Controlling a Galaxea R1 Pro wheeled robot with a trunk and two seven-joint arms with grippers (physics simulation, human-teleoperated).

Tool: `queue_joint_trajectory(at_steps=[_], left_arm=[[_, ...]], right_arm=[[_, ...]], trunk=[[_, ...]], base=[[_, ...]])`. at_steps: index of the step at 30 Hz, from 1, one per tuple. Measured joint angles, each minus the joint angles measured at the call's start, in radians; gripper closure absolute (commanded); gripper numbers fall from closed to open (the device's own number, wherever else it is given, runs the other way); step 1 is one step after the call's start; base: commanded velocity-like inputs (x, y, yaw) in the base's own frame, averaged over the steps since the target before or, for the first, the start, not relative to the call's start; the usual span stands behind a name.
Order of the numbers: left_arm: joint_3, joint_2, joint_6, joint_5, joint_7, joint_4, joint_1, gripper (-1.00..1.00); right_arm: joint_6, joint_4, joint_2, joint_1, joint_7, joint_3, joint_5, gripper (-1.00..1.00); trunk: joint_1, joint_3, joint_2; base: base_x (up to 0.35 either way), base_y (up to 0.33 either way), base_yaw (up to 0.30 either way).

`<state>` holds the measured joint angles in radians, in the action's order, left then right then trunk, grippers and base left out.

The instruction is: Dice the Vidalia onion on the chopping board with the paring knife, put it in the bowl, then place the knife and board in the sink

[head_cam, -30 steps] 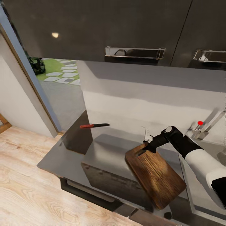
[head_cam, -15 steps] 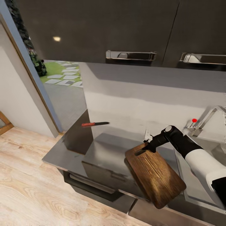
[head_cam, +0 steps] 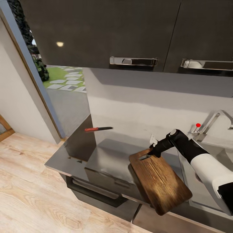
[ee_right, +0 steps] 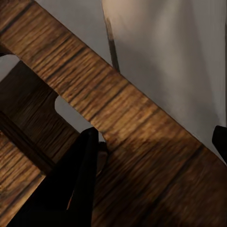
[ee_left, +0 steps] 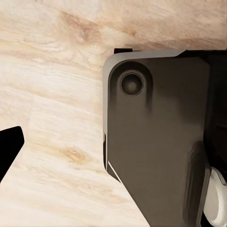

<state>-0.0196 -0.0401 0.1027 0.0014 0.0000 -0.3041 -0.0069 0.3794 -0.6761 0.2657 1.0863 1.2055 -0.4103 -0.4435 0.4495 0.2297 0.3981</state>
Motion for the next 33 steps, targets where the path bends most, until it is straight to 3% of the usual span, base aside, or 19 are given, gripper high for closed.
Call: queue_joint_trajectory(at_steps=[6, 11, 13, 16, 21, 25, 28, 29, 33], left_arm=[[0.0, 0.0, 0.0, 0.0, 0.0, 0.001, 0.0, -1.0], [0.0, 0.0, 0.0, 0.0, 0.0, 0.001, 0.0, -1.0], [0.0, 0.0, 0.0, 0.0, 0.0, 0.0, 0.0, -1.0], [0.0, 0.0, 0.0, 0.0, 0.0, 0.001, 0.0, -1.0], [0.0, 0.0, 0.001, 0.0, 0.0, 0.0, 0.0, -1.0], [0.0, 0.0, 0.0, 0.0, 0.0, 0.0, 0.0, -1.0], [0.0, 0.0, 0.0, 0.0, 0.0, 0.0, 0.0, -1.0], [0.0, 0.0, 0.0, 0.0, 0.0, 0.0, 0.0, -1.0], [0.001, 0.0, 0.001, 0.0, 0.0, 0.001, 0.0, -1.0]], right_arm=[[0.071, -0.009, -0.001, 0.0, -0.013, 0.006, -0.004, 1.0], [0.207, -0.084, -0.002, 0.0, -0.072, 0.108, 0.007, 1.0], [0.233, -0.098, -0.002, 0.0, -0.117, 0.144, -0.014, 1.0], [0.268, -0.102, -0.002, 0.0, -0.199, 0.186, -0.008, 1.0], [0.313, -0.103, -0.007, -0.001, -0.378, 0.206, 0.003, 1.0], [0.352, -0.103, -0.018, -0.001, -0.449, 0.225, 0.008, 1.0], [0.392, -0.104, -0.023, -0.001, -0.476, 0.283, 0.008, 1.0], [0.407, -0.104, -0.034, -0.001, -0.501, 0.35, 0.005, 1.0], [0.416, -0.104, -0.046, -0.001, -0.528, 0.396, 0.01, 1.0]], trunk=[[0.0, -0.01, 0.0], [0.0, -0.018, 0.0], [0.0, -0.021, 0.0], [0.0, -0.026, 0.0], [0.0, -0.033, 0.0], [0.0, -0.039, 0.0], [0.0, -0.044, 0.0], [0.0, -0.045, 0.0], [0.0, -0.051, 0.0]], base=[[0.0, 0.0, 0.0], [0.0, 0.0, 0.0], [0.0, 0.0, 0.0], [0.0, 0.0, 0.0], [-0.03, 0.032, 0.0], [-0.122, 0.147, 0.0], [-0.144, 0.178, 0.0], [-0.149, 0.176, 0.0], [-0.156, 0.161, 0.0]])
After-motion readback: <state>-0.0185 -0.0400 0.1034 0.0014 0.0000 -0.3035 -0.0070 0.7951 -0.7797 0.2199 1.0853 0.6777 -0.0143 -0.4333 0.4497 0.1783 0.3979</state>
